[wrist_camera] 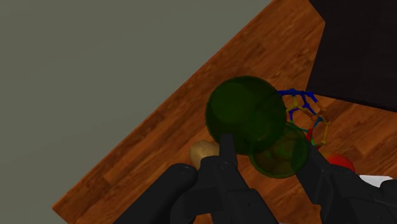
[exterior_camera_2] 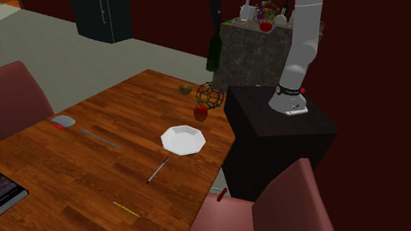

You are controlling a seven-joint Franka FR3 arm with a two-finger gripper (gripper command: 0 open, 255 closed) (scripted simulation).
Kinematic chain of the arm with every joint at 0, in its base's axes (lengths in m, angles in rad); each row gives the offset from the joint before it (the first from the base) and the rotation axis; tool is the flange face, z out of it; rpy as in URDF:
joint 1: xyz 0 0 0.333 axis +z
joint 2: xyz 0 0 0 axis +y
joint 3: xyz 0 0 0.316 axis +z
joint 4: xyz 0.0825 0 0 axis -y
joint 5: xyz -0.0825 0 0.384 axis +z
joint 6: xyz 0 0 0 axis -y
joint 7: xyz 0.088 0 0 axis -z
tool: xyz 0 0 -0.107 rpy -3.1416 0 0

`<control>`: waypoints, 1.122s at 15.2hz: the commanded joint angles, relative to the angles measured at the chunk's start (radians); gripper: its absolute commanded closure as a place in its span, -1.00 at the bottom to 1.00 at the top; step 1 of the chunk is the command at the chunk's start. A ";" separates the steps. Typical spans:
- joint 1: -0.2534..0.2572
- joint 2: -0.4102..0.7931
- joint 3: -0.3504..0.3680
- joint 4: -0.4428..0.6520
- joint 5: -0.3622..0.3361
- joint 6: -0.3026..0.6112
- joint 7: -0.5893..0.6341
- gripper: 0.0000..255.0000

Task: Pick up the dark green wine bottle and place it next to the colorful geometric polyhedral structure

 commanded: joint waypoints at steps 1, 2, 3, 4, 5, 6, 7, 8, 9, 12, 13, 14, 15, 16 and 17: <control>0.000 0.002 0.000 -0.026 0.001 0.028 0.001 1.00; 0.000 0.005 0.001 -0.036 0.002 0.041 0.001 1.00; 0.000 0.008 0.001 -0.046 0.003 0.053 0.001 1.00; -0.001 0.011 0.002 -0.055 0.004 0.066 0.002 1.00; -0.001 0.014 0.002 -0.065 0.006 0.078 0.002 1.00; -0.001 0.018 0.003 -0.074 0.007 0.090 0.002 1.00; -0.002 0.021 0.004 -0.083 0.009 0.103 0.002 1.00; -0.002 0.025 0.004 -0.091 0.010 0.115 0.002 1.00; -0.003 0.029 0.005 -0.099 0.012 0.127 0.002 1.00; -0.004 0.043 0.007 -0.123 0.018 0.163 0.002 1.00; -0.005 0.048 0.008 -0.130 0.020 0.175 0.002 1.00; -0.006 0.053 0.009 -0.137 0.022 0.187 0.002 1.00; -0.006 0.058 0.010 -0.144 0.024 0.198 0.001 1.00; -0.007 0.064 0.011 -0.151 0.027 0.210 0.001 1.00; -0.008 0.070 0.012 -0.157 0.029 0.222 0.000 1.00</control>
